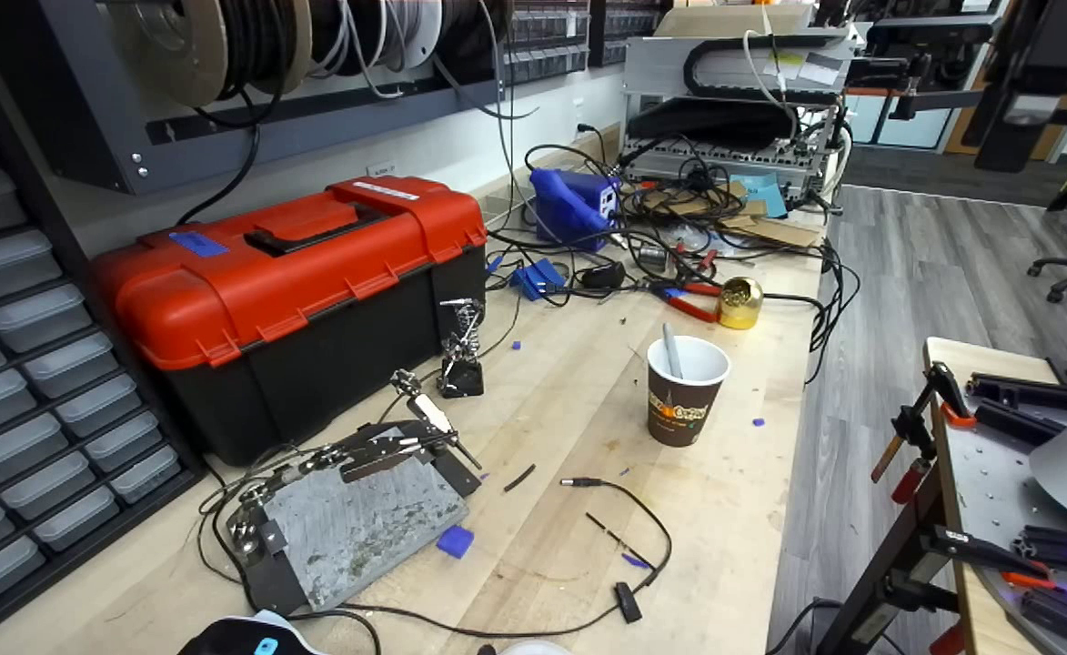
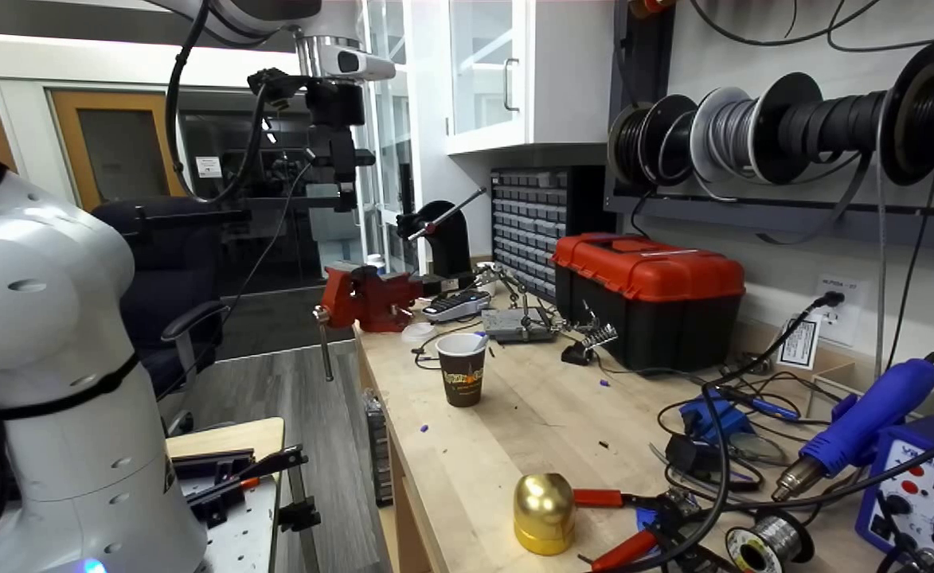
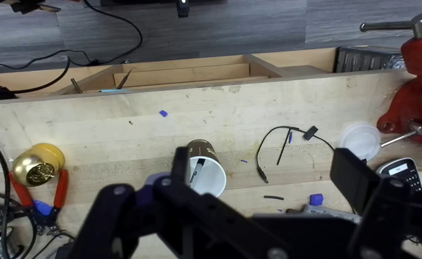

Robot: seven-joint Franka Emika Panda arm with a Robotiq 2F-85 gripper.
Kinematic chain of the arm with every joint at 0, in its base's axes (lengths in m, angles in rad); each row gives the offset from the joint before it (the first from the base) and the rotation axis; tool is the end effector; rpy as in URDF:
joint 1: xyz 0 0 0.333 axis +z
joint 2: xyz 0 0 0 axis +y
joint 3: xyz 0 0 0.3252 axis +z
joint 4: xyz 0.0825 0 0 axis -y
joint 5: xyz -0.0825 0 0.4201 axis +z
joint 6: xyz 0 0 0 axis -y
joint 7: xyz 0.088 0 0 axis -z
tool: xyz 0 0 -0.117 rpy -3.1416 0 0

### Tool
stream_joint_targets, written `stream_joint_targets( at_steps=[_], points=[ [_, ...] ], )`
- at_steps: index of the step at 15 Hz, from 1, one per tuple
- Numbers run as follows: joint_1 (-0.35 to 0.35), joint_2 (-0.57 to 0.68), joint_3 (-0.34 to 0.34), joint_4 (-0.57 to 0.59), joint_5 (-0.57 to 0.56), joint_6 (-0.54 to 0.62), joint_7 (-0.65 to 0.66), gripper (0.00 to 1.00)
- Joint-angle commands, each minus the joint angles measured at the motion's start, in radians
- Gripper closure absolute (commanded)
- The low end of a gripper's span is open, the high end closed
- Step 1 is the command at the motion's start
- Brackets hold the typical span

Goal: Remove the marker from the cup and place it on the table

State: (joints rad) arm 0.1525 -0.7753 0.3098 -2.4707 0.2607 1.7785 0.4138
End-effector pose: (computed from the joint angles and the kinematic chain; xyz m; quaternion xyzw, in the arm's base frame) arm 0.3109 0.1963 0.5278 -0.9986 0.0380 -0.0210 0.0313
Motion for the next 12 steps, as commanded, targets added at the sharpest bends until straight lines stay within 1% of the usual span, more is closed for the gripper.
stream_joint_targets(
  at_steps=[1,7,12],
  points=[
    [-0.017,0.026,-0.003,0.015,-0.009,0.009,-0.003,0.00],
    [-0.056,0.086,-0.024,0.024,-0.043,0.062,-0.014,0.00],
    [-0.073,0.164,-0.051,0.023,-0.070,0.140,-0.041,0.00]
  ],
)
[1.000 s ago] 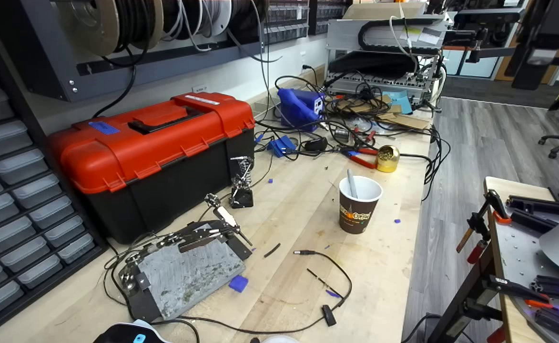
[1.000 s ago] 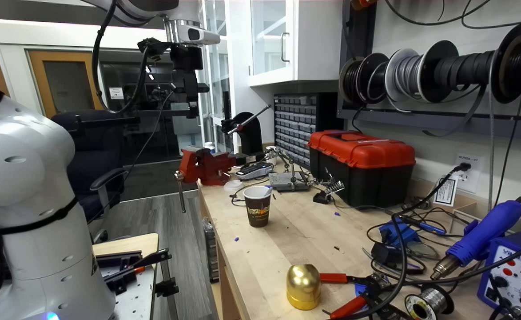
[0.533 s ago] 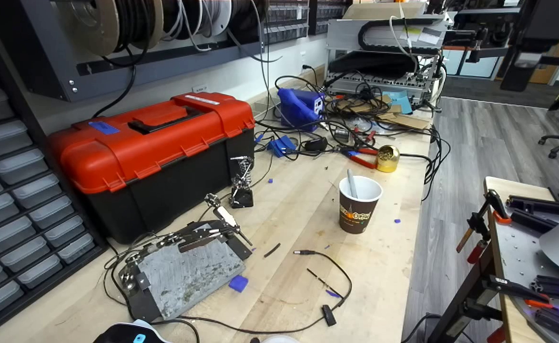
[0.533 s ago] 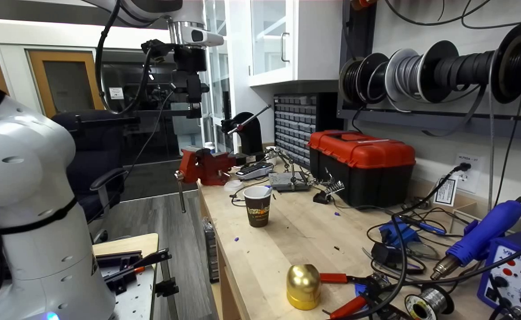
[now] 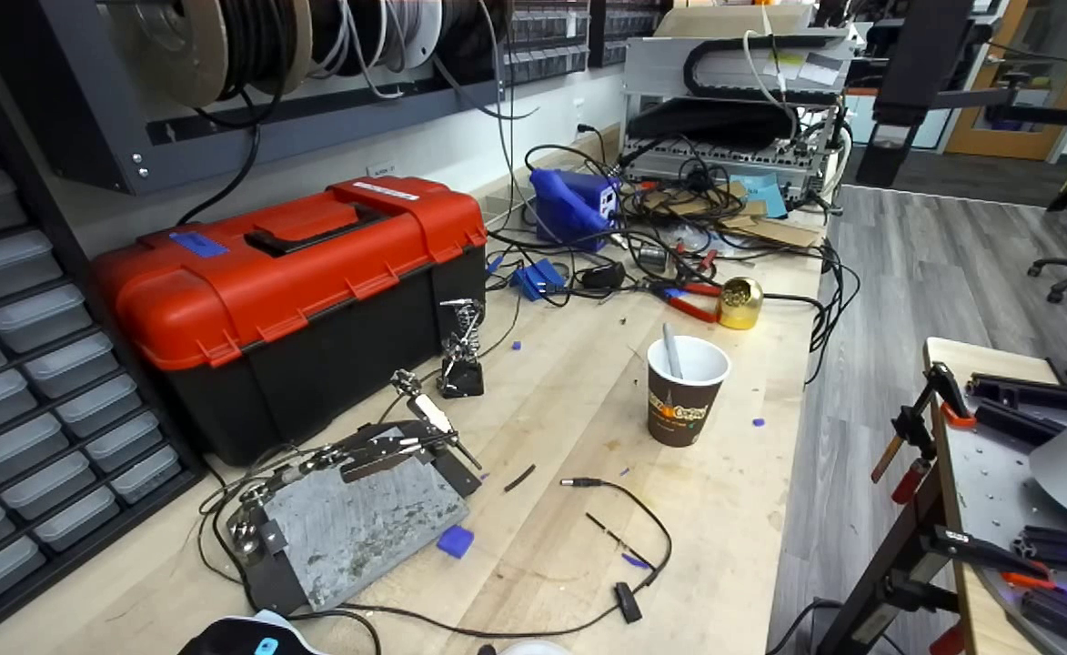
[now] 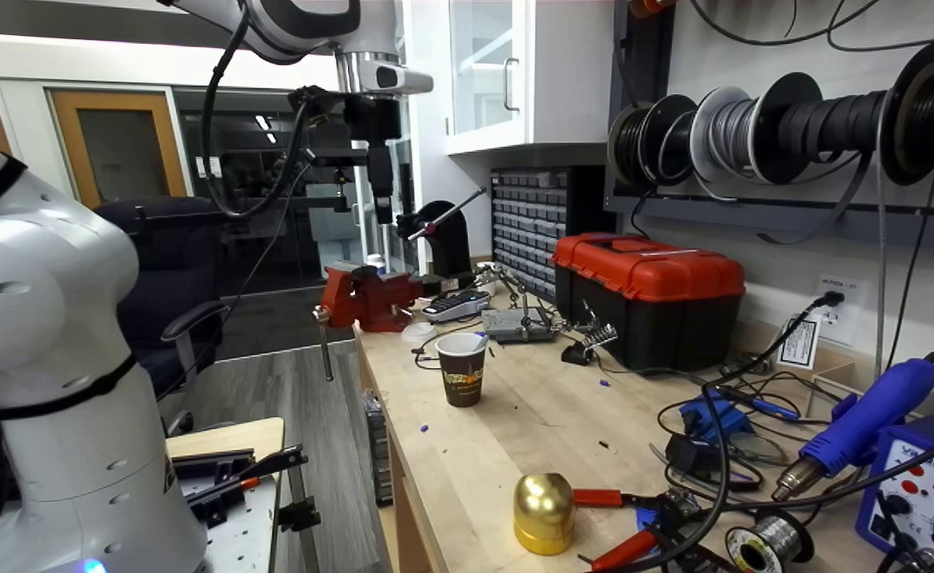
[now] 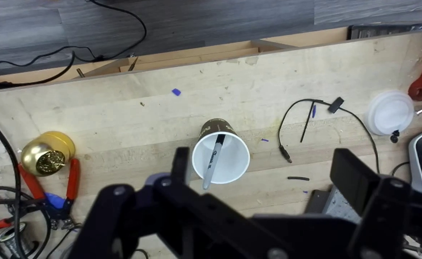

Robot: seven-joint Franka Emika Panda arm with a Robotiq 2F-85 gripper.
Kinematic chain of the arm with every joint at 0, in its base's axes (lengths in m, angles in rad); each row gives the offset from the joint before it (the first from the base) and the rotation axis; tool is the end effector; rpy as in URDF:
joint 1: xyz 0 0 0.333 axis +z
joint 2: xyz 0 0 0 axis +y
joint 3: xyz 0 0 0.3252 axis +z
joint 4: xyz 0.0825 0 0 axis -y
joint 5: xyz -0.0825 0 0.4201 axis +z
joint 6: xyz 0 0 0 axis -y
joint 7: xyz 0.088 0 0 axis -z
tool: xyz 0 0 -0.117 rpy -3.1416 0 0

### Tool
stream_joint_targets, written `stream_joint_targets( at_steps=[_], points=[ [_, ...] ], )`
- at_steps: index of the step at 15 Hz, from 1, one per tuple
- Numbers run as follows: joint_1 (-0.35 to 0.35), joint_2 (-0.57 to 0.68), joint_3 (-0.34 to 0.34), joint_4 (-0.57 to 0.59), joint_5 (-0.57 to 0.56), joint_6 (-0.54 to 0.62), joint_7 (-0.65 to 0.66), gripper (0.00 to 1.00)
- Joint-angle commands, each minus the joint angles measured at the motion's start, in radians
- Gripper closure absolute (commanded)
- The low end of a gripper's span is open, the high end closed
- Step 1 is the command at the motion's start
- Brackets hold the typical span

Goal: Remove the marker from the cup and place it on the table

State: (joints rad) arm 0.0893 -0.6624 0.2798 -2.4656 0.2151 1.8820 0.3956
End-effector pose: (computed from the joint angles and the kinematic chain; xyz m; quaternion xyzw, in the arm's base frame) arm 0.3601 0.1661 0.5028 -0.9969 0.0688 -0.0238 0.0280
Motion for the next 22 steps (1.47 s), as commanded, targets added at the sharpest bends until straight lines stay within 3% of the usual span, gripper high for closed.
stream_joint_targets(
  at_steps=[1,8,16,22],
  points=[
    [-0.012,0.069,-0.027,0.017,-0.029,0.054,-0.025,0.00],
    [-0.020,0.196,-0.058,0.009,-0.086,0.170,-0.052,0.00],
    [-0.001,0.181,-0.058,0.002,-0.070,0.149,-0.032,0.00],
    [-0.014,0.235,-0.068,-0.019,-0.083,0.226,-0.050,0.00]
  ],
)
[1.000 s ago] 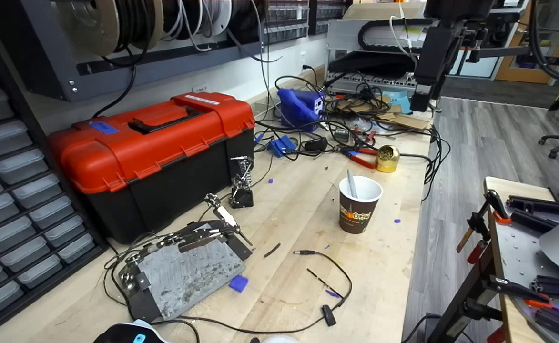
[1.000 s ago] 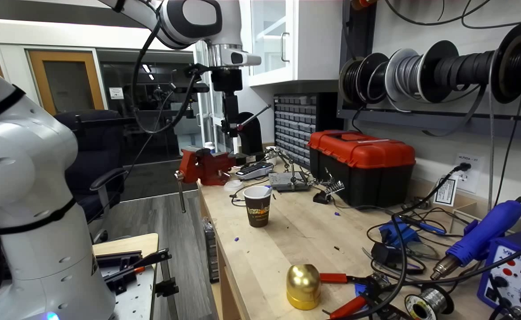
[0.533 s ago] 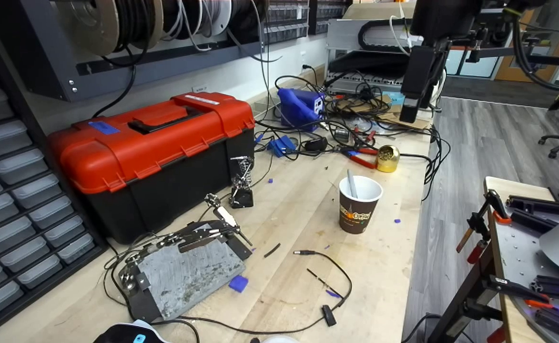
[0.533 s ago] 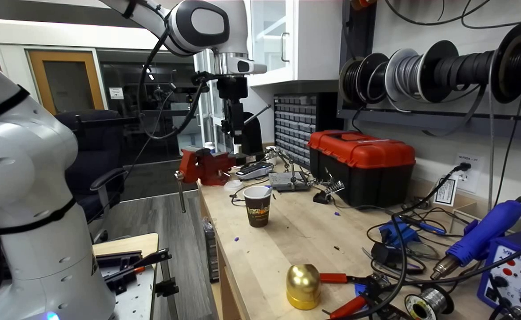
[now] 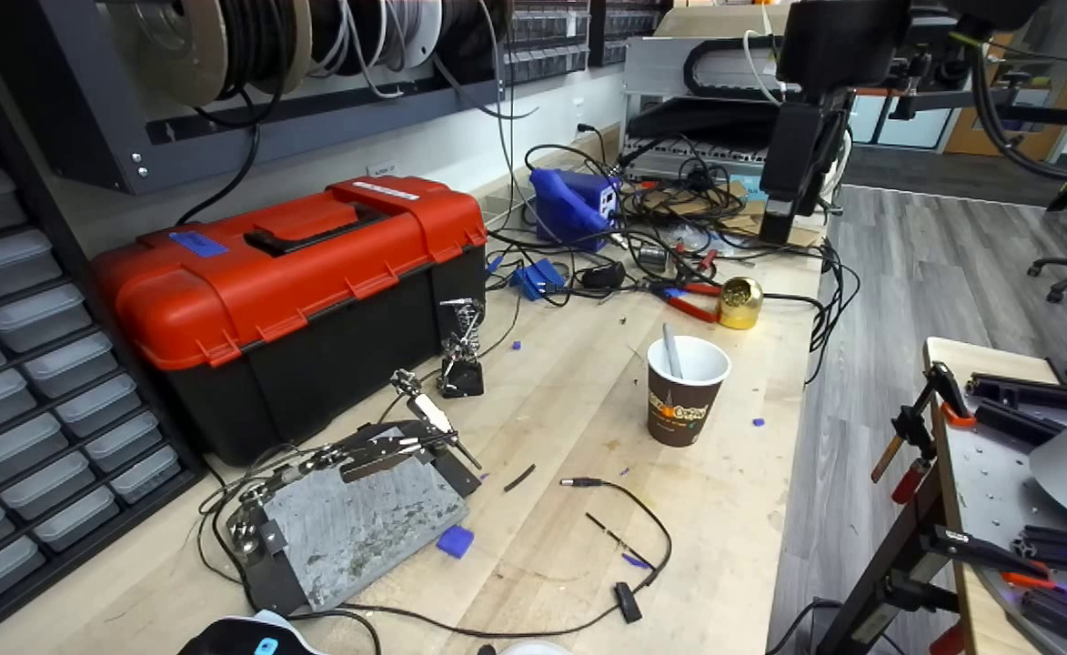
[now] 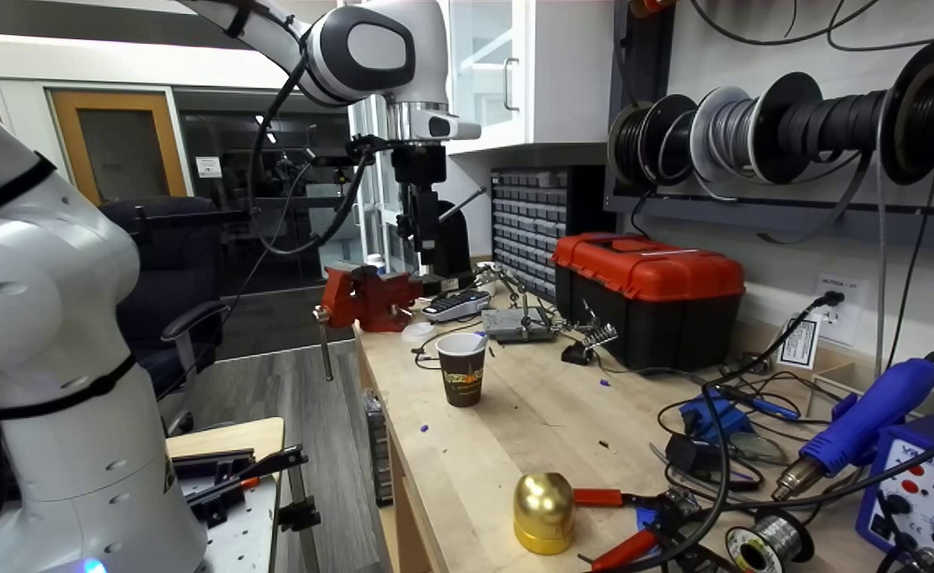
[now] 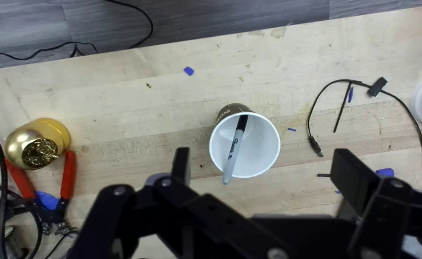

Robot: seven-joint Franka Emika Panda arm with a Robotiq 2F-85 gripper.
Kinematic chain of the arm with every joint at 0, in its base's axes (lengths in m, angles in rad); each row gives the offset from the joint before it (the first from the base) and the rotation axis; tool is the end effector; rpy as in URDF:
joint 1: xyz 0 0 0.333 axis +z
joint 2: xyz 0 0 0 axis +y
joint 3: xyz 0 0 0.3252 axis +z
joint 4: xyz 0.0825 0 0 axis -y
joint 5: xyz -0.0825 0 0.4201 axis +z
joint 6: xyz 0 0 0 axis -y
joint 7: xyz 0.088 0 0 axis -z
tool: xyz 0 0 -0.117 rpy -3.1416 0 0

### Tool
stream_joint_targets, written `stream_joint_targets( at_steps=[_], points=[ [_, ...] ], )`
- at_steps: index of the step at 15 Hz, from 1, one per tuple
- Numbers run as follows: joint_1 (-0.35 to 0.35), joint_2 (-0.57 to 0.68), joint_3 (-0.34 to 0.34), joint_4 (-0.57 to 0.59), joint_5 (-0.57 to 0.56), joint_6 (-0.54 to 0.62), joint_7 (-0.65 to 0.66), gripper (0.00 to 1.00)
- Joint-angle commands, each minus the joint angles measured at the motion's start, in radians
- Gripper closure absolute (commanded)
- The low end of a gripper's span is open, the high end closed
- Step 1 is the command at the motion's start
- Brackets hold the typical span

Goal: Remove the marker from the cup and place it on the table

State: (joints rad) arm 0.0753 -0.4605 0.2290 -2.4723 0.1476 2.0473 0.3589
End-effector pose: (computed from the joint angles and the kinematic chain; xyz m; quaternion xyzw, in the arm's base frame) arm 0.4153 0.1407 0.4370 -0.9972 0.0711 -0.0086 0.0192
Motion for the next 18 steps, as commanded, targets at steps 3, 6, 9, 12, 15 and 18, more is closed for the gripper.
stream_joint_targets(
  at_steps=[3,6,9,12,15,18],
  points=[
    [-0.004,0.087,-0.027,-0.013,-0.026,0.130,-0.024,0.00],
    [-0.008,0.164,-0.049,-0.005,-0.038,0.188,-0.044,0.00],
    [-0.001,0.216,-0.075,-0.010,-0.030,0.232,-0.092,0.00],
    [0.003,0.277,-0.097,0.004,-0.017,0.275,-0.150,0.00],
    [0.006,0.334,-0.112,0.026,-0.011,0.310,-0.209,0.00],
    [0.007,0.393,-0.117,0.057,-0.009,0.329,-0.255,0.00]
  ],
)
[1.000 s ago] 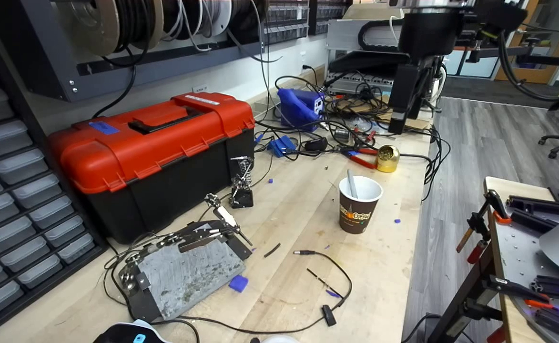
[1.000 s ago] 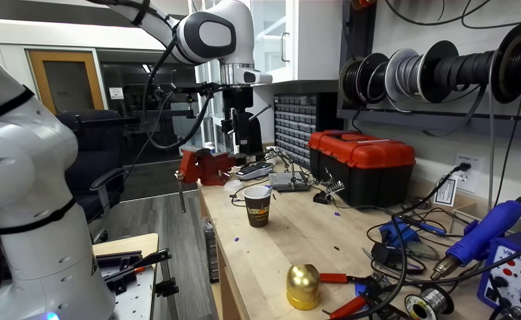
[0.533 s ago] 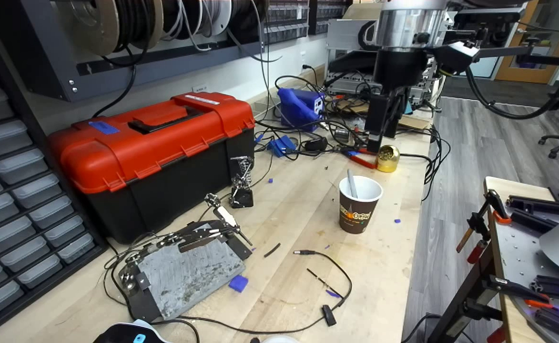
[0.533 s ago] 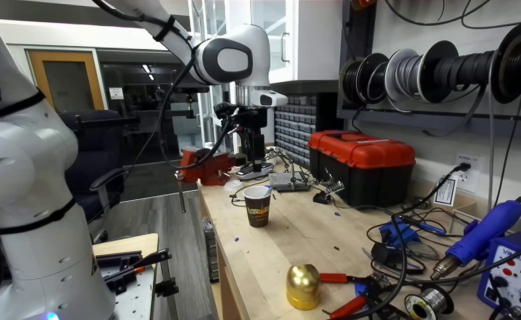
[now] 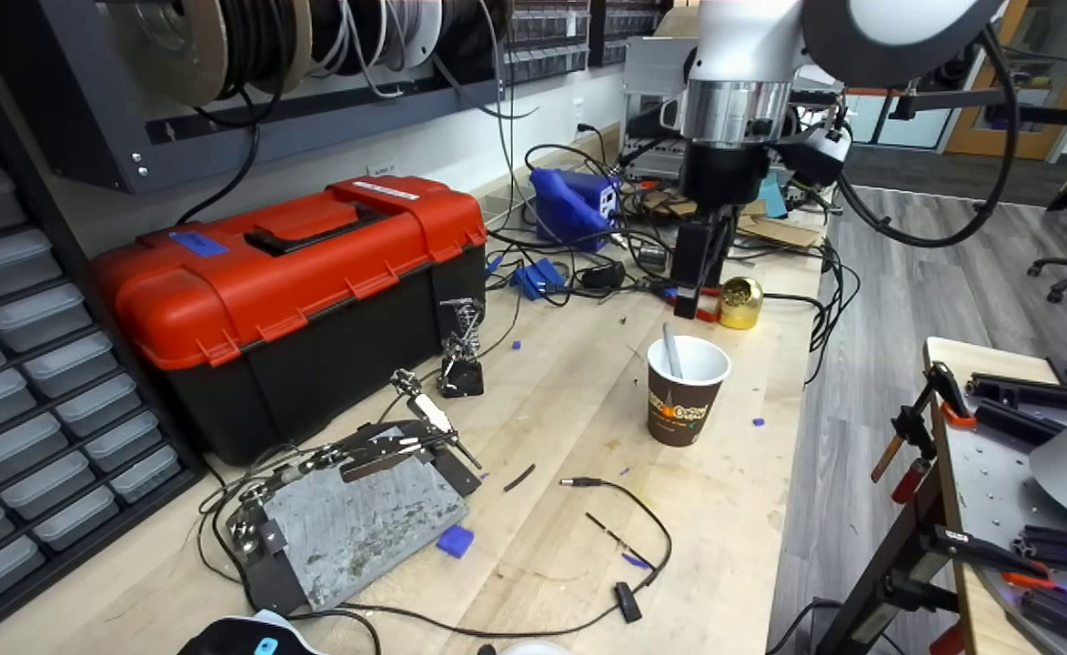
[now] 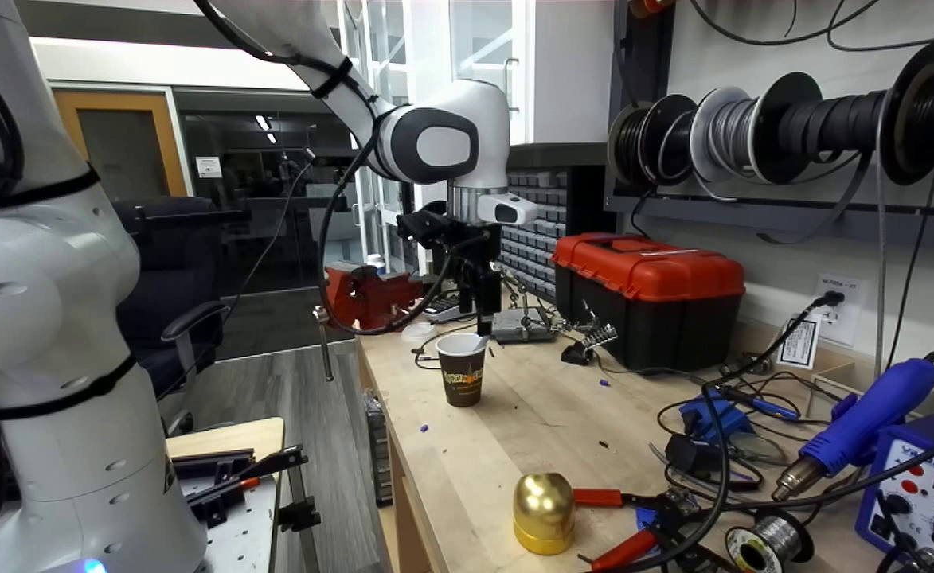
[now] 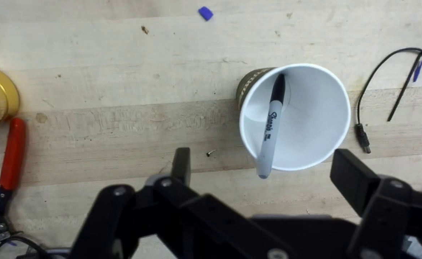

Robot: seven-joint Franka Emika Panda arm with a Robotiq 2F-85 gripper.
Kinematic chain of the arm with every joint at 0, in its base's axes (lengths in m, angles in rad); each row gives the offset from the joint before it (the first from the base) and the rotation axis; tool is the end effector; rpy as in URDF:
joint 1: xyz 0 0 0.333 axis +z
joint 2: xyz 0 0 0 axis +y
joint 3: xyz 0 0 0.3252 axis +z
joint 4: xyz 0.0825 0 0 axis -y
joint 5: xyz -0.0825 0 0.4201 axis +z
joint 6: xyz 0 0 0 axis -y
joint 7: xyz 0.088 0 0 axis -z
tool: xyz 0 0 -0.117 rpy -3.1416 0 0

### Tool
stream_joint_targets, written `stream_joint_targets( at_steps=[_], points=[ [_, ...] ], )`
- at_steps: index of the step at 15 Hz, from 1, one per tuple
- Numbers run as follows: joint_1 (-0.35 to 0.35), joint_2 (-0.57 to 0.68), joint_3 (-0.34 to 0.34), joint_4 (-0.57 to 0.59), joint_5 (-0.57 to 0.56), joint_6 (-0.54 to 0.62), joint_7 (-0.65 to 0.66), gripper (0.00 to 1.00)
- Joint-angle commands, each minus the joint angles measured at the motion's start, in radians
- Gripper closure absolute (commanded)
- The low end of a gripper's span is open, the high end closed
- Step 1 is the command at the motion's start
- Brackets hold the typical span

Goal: Remove the marker from the cup and place it on the table

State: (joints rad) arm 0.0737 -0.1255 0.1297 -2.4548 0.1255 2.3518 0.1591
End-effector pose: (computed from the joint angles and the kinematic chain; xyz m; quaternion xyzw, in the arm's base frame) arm 0.4830 0.1016 0.3215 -0.9990 0.0220 -0.0042 0.0383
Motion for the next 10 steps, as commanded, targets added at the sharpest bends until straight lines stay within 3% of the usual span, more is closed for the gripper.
stream_joint_targets(
  at_steps=[1,10],
  points=[
    [0.010,0.077,-0.018,0.052,0.015,0.025,-0.066,0.00],
    [0.017,0.179,-0.010,0.123,0.022,0.020,-0.136,0.00]
  ],
)
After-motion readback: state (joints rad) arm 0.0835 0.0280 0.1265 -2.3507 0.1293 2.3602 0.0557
